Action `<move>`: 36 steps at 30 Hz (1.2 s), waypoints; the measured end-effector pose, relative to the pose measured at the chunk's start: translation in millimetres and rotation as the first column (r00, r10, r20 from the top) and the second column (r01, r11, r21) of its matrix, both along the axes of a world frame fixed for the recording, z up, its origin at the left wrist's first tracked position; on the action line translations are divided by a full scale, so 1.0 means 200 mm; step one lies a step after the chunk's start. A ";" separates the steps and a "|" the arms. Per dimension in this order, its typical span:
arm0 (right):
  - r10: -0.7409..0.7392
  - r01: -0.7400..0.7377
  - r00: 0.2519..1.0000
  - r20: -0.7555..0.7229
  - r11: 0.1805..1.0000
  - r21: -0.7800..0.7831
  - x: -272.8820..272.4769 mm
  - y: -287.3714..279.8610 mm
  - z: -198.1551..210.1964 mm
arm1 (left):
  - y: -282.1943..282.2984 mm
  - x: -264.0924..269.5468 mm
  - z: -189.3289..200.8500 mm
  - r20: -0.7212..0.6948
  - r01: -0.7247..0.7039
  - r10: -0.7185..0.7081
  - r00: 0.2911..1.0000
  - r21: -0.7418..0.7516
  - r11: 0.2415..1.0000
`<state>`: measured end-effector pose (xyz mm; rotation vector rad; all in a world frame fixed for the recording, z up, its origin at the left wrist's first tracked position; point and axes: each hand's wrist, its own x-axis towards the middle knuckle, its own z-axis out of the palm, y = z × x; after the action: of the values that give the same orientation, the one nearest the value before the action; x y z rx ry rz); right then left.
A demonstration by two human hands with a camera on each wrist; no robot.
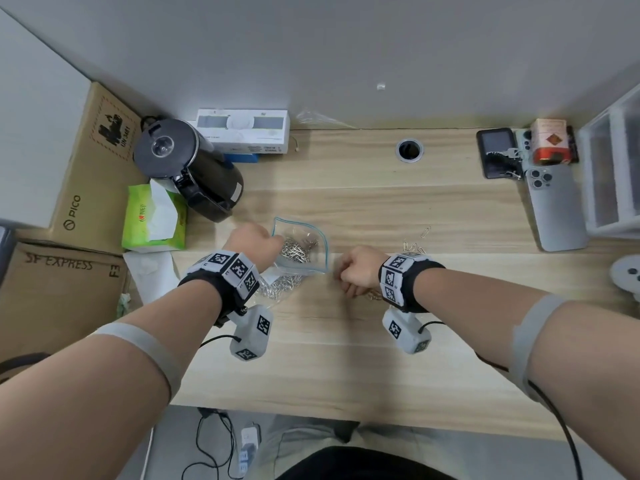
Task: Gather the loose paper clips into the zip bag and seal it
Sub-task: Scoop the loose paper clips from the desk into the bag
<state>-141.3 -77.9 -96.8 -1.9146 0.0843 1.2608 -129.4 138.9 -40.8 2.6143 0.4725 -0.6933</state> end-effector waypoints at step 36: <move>0.673 -0.494 0.485 0.558 0.738 -0.461 -0.01 -0.26 0.02 | -0.15 0.03 0.02 -0.133 0.057 -0.042 0.990 0.105 0.993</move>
<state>-143.5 -130.9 -91.9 -2.6520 -0.9622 0.8237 -123.8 108.9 -37.1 2.7007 0.4977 -0.8822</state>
